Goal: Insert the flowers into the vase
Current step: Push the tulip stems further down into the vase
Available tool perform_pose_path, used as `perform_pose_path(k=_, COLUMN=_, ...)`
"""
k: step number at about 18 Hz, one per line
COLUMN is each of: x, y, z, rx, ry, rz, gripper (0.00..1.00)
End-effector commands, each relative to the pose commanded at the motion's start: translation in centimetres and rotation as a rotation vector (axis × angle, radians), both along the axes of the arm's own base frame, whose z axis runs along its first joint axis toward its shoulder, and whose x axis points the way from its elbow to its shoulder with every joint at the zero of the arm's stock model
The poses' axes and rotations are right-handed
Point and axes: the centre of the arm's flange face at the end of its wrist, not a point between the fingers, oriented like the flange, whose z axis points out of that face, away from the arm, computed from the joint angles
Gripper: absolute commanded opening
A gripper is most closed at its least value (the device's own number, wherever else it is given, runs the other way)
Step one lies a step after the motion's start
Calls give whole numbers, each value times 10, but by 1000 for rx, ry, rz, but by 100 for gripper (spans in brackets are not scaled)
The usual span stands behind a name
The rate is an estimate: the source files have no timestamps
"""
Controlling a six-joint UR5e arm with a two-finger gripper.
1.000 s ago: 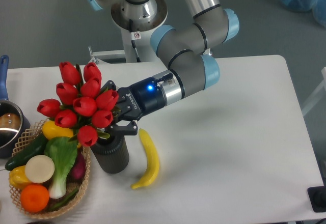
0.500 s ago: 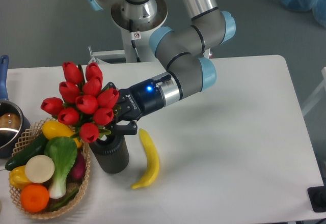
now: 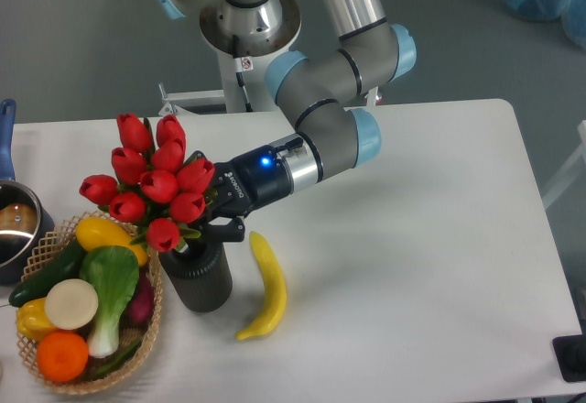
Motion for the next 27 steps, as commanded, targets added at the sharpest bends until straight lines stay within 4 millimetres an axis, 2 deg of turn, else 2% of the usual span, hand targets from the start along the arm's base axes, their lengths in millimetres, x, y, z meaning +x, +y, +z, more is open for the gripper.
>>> perform_pose_path(k=15, x=8, y=-5, z=-26, rx=10, ry=30, rz=7, gripper=34)
perform_pose_path(k=27, x=1, y=-5, z=-45, rx=-10, ry=24, rz=14, gripper=34)
